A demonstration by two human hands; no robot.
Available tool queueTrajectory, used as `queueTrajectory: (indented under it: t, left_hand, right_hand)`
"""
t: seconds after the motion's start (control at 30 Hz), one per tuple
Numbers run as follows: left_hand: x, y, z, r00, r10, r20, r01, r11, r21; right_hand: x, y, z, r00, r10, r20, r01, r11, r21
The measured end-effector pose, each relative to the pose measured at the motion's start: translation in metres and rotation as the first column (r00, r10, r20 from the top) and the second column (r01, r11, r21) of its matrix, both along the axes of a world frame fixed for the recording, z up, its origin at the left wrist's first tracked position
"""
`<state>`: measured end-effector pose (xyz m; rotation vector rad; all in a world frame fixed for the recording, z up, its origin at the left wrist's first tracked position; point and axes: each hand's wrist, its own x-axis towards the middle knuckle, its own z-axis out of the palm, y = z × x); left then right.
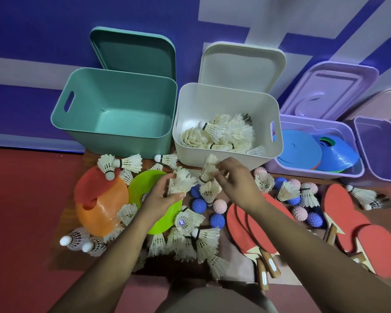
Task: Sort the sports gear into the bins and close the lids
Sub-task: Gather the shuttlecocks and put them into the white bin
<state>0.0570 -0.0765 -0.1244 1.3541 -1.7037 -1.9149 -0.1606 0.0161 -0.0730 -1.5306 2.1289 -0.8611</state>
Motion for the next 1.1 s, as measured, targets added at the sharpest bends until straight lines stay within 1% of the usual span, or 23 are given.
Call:
queueTrajectory:
  t: [0.07,0.13,0.2,0.27,0.33,0.4,0.47,0.53,0.6,0.63,0.77,0.87,0.93,0.97,1.0,1.03,1.07,1.1]
  left_hand:
    - [-0.006,-0.003,0.004,0.999,-0.013,-0.031,0.013,1.000,-0.010]
    - [-0.011,-0.007,0.008,0.997,-0.032,-0.066,0.031,0.999,-0.026]
    - [-0.018,-0.011,0.018,0.993,-0.066,-0.098,0.060,0.996,-0.059]
    - [-0.025,-0.015,0.029,0.983,-0.093,-0.157,0.081,0.993,-0.081]
    - [-0.034,-0.020,0.041,0.969,-0.128,-0.210,0.104,0.987,-0.123]
    - [-0.045,-0.029,0.056,0.964,-0.145,-0.222,0.101,0.974,-0.201]
    - [-0.060,-0.043,0.071,0.975,-0.157,-0.157,0.097,0.937,-0.335]
    - [-0.079,-0.057,0.085,0.979,-0.188,-0.077,0.129,0.867,-0.481]
    - [-0.097,-0.070,0.094,0.977,-0.213,0.008,0.175,0.779,-0.602]
    - [-0.104,-0.077,0.096,0.974,-0.220,0.057,0.205,0.746,-0.633]
    - [-0.123,-0.097,0.084,0.934,-0.272,0.230,0.356,0.674,-0.647]
    - [-0.125,-0.103,0.066,0.893,-0.262,0.365,0.445,0.625,-0.641]
    - [-0.126,-0.106,0.057,0.836,-0.282,0.470,0.536,0.602,-0.592]
    - [-0.126,-0.106,0.054,0.800,-0.302,0.519,0.583,0.595,-0.553]
    - [-0.126,-0.106,0.055,0.776,-0.316,0.546,0.610,0.596,-0.522]
    - [-0.124,-0.104,0.058,0.782,-0.311,0.541,0.600,0.610,-0.517]
    - [-0.122,-0.101,0.061,0.815,-0.286,0.504,0.557,0.626,-0.546]
    - [-0.117,-0.095,0.065,0.863,-0.251,0.439,0.490,0.630,-0.603]
  right_hand:
    - [0.002,-0.001,0.015,0.998,-0.049,0.034,0.051,0.997,-0.063]
    - [0.004,-0.005,0.023,0.993,-0.086,0.080,0.092,0.993,-0.077]
    - [0.007,-0.009,0.028,0.983,-0.073,0.167,0.078,0.997,-0.026]
    - [0.011,-0.010,0.031,0.970,-0.031,0.243,0.026,0.999,0.023]
    - [0.010,-0.011,0.037,0.964,-0.029,0.263,0.028,1.000,0.005]
    - [0.002,-0.017,0.043,0.971,-0.072,0.227,0.087,0.995,-0.058]
    - [-0.011,-0.026,0.047,0.974,-0.143,0.174,0.165,0.980,-0.116]
    - [-0.024,-0.036,0.050,0.959,-0.222,0.174,0.247,0.959,-0.137]
    - [-0.034,-0.047,0.052,0.944,-0.270,0.189,0.292,0.951,-0.103]
    - [-0.039,-0.052,0.053,0.942,-0.282,0.180,0.298,0.952,-0.068]
    - [-0.051,-0.062,0.046,0.956,-0.279,0.093,0.272,0.959,0.079]
    - [-0.056,-0.060,0.032,0.986,-0.167,-0.024,0.168,0.960,0.224]
    - [-0.059,-0.055,0.024,0.989,-0.104,-0.110,0.133,0.941,0.312]
    - [-0.060,-0.051,0.021,0.985,-0.105,-0.135,0.142,0.943,0.301]
    - [-0.061,-0.045,0.019,0.980,-0.140,-0.142,0.172,0.954,0.246]
    - [-0.060,-0.038,0.018,0.970,-0.196,-0.140,0.218,0.963,0.157]
    - [-0.058,-0.029,0.018,0.961,-0.249,-0.123,0.258,0.964,0.061]
    - [-0.053,-0.019,0.018,0.960,-0.263,-0.096,0.263,0.965,-0.014]
